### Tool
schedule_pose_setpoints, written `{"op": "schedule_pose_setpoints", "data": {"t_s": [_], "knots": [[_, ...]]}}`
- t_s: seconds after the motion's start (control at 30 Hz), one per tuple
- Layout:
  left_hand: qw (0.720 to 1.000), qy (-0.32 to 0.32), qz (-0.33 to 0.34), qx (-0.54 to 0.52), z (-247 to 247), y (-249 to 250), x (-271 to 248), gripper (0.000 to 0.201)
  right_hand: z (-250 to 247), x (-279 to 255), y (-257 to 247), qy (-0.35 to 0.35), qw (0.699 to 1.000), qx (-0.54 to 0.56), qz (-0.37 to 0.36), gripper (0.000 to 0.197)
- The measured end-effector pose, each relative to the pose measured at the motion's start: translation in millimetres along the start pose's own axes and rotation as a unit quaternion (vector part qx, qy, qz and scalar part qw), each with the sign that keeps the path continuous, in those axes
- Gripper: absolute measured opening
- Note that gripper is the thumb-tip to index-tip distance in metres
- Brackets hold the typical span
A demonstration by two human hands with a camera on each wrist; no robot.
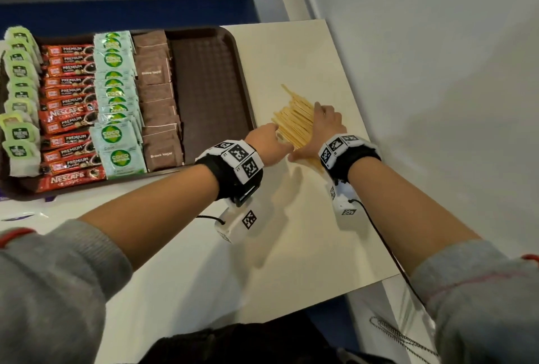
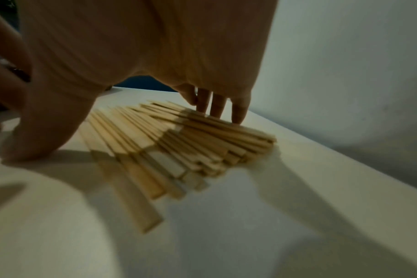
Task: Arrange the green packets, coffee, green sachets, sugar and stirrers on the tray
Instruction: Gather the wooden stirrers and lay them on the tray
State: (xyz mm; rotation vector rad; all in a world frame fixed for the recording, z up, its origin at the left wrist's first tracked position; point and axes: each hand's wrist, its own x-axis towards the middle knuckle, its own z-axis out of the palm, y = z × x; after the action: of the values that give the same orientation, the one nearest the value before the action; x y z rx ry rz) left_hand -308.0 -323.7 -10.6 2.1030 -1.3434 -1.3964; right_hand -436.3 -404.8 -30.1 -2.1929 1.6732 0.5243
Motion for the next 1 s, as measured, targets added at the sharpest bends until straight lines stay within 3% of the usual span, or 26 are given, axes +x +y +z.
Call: {"op": "schedule_pose_setpoints", "data": {"t_s": [0.17, 0.3, 0.47, 0.63, 0.7, 0.77, 0.83, 0.9, 1.0], "knots": [[0.994, 0.006, -0.011, -0.106, 6.2, 2.1, 4.9, 0.073, 4.5, -2.6, -0.7, 0.021, 0.999, 0.026, -0.013, 0.113], [0.987, 0.027, -0.009, -0.157, 5.6, 4.5, 7.4, 0.041, 7.5, -7.5, -5.8, 0.024, 0.996, 0.067, -0.051, 0.093], [0.973, 0.034, -0.020, -0.228, 6.5, 6.3, 9.0, 0.053, 17.5, -17.0, -16.1, 0.068, 0.990, 0.099, -0.068, 0.042], [0.965, 0.018, -0.023, -0.261, 10.0, 9.6, 7.0, 0.020, 7.2, -19.2, -28.6, 0.031, 0.996, 0.079, -0.043, 0.023], [0.962, 0.017, -0.031, -0.271, 12.5, 8.4, 9.7, 0.036, 3.9, -19.2, -31.3, 0.013, 0.997, 0.070, -0.031, 0.011], [0.959, 0.014, -0.039, -0.280, 13.1, 5.4, 12.9, 0.058, 2.4, -20.2, -32.2, 0.001, 0.998, 0.065, -0.022, 0.010], [0.956, 0.001, -0.042, -0.290, 13.0, 3.4, 13.5, 0.046, 2.7, -21.2, -32.3, -0.007, 0.998, 0.057, -0.015, 0.011], [0.952, -0.001, -0.051, -0.301, 11.7, 2.8, 12.8, 0.033, 2.9, -21.8, -33.3, -0.011, 0.999, 0.047, -0.011, 0.033], [0.946, 0.006, -0.056, -0.319, 12.6, 0.9, 13.8, 0.030, 2.5, -21.8, -34.8, -0.018, 0.999, 0.042, -0.013, 0.041]]}}
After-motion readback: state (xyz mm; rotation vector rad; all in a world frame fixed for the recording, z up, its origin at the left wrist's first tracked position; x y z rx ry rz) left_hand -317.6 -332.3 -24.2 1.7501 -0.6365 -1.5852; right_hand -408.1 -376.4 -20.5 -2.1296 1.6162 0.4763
